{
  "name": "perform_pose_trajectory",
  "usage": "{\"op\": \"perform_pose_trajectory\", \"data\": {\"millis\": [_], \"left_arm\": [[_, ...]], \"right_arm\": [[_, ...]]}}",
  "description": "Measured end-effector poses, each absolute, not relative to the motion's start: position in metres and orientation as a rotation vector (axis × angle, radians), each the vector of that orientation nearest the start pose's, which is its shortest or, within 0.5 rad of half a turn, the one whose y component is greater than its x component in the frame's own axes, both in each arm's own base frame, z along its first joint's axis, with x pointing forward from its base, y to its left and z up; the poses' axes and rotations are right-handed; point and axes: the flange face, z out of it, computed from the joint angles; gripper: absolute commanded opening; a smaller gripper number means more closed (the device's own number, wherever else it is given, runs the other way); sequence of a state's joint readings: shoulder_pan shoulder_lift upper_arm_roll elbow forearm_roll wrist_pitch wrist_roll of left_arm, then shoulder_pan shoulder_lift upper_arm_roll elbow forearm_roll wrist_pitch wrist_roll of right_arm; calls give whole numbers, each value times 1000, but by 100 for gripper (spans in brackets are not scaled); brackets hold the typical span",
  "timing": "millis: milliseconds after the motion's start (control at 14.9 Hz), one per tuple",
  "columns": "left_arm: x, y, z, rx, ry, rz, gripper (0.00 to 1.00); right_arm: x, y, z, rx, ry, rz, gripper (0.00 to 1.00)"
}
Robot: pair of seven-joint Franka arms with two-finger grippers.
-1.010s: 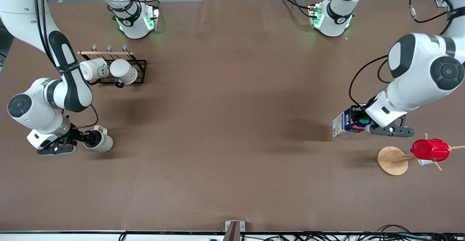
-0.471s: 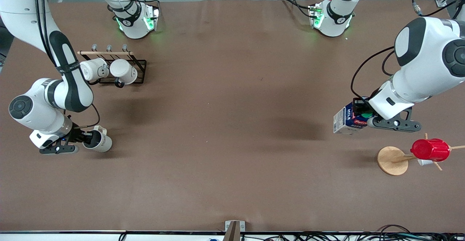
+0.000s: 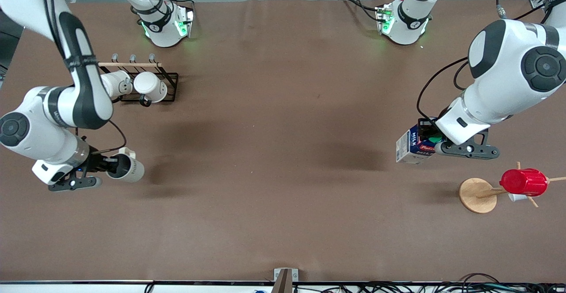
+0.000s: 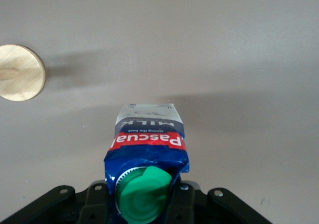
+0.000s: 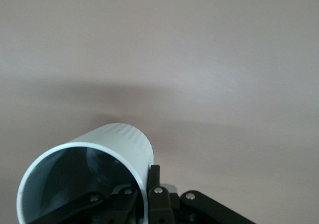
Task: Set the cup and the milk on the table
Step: 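Carry the carton and mug toward the table middle with both grippers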
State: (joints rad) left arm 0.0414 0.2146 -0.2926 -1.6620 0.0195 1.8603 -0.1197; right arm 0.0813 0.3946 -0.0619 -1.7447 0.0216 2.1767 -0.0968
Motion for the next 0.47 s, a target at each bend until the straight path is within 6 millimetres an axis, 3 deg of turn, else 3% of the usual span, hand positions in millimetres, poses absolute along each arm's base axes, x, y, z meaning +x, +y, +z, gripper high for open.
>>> {"op": "perform_pose_trajectory", "data": {"millis": [269,471], "left_arm": [[607,-150,480,-3180,173,38,36],[605,-172,475,-3186,131,52,36]], "right_arm": [[647,170,374,-3107,-13,-118,5],[620,281,369,-3082,130,-113,5]]}}
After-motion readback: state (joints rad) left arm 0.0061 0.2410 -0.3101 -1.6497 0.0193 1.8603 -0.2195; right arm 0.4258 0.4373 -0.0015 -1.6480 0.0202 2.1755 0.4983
